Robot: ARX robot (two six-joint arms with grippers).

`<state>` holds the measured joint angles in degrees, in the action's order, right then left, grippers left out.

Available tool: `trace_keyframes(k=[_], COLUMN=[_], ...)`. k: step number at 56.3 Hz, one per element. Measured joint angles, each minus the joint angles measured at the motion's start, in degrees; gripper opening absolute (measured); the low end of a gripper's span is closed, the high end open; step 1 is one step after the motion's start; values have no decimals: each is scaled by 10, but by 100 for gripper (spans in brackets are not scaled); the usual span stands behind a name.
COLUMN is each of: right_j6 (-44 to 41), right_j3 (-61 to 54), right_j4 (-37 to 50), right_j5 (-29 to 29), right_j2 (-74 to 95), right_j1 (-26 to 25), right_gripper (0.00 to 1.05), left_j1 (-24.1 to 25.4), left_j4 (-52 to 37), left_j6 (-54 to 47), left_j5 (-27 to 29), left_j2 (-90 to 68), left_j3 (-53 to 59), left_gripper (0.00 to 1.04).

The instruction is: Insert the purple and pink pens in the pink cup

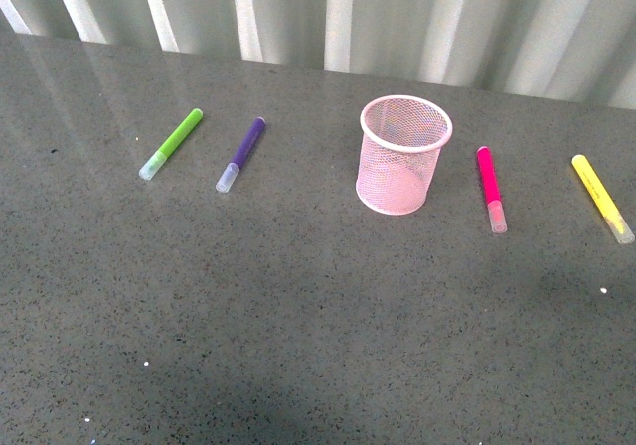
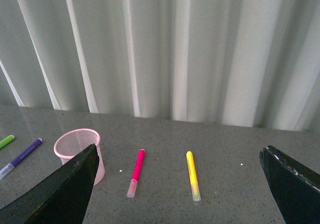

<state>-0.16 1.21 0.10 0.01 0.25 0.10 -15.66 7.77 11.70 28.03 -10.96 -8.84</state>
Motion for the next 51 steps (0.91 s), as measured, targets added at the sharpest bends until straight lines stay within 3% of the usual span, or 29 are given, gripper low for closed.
trace_keyframes(k=[4,7,16,21,26,37,45,51], right_j6=[0,0,0,0,0,0,0,0], right_j3=[0,0,0,0,0,0,0,0], right_j4=[0,0,0,0,0,0,0,0], right_j5=[1,0,0,1,1,1,1,1], right_j2=[0,0,0,0,0,0,0,0], right_j1=[0,0,0,0,0,0,0,0], right_gripper=[98,98,98,98,98,98,98,98], left_j1=[-38,-45,-4,7,1,-31,-41,-41], left_j4=[-32,-85,-273,-301,-222,16,198,260], left_j6=[2,2,-38,-72,-89,-100,-117,-113], left_j5=[21,6,-67,-81,-134,-183,-172,-152], left_j2=[-20,-67,-301,-412,-550,-789,-961,-1045], left_j3=[-27,-52,-174,-271,-426,-689,-865,-932], left_gripper=[98,98,98,98,98,98,98,98])
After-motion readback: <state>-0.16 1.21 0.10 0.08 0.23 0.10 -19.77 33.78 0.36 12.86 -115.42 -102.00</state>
